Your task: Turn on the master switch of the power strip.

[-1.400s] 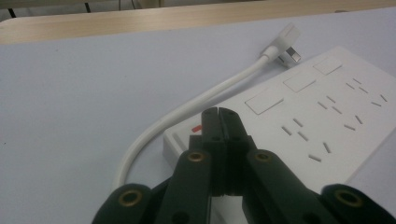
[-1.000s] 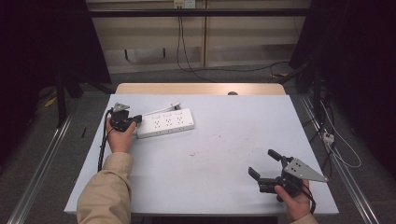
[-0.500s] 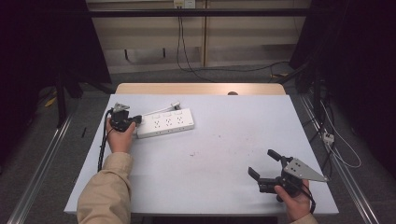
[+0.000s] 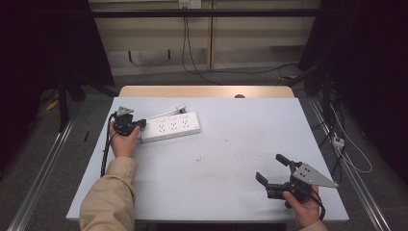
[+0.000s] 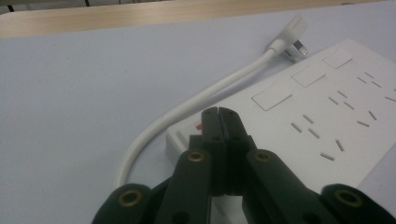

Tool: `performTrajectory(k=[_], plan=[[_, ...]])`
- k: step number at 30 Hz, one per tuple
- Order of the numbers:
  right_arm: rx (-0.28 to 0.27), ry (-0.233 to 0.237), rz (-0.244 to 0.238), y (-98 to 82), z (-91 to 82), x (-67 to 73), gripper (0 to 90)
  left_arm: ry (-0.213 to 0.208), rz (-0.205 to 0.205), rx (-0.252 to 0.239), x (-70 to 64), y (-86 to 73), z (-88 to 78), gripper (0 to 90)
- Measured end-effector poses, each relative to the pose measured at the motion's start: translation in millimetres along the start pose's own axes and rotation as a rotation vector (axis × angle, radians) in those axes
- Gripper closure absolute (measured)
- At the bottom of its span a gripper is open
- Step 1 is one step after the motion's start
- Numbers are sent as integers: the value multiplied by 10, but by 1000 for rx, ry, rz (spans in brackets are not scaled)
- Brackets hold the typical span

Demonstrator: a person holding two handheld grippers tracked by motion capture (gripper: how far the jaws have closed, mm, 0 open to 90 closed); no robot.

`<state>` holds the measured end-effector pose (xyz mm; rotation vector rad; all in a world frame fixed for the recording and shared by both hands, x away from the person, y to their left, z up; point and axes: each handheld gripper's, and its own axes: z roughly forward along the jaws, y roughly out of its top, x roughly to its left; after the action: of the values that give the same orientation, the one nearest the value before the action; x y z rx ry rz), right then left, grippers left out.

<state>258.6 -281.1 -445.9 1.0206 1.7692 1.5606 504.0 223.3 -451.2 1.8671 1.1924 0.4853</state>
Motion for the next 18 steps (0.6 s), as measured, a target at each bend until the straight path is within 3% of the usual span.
performTrajectory(k=[18], plan=[[0,3,4,-3,0,4,17,0,-3,1,-12,6,20,900]])
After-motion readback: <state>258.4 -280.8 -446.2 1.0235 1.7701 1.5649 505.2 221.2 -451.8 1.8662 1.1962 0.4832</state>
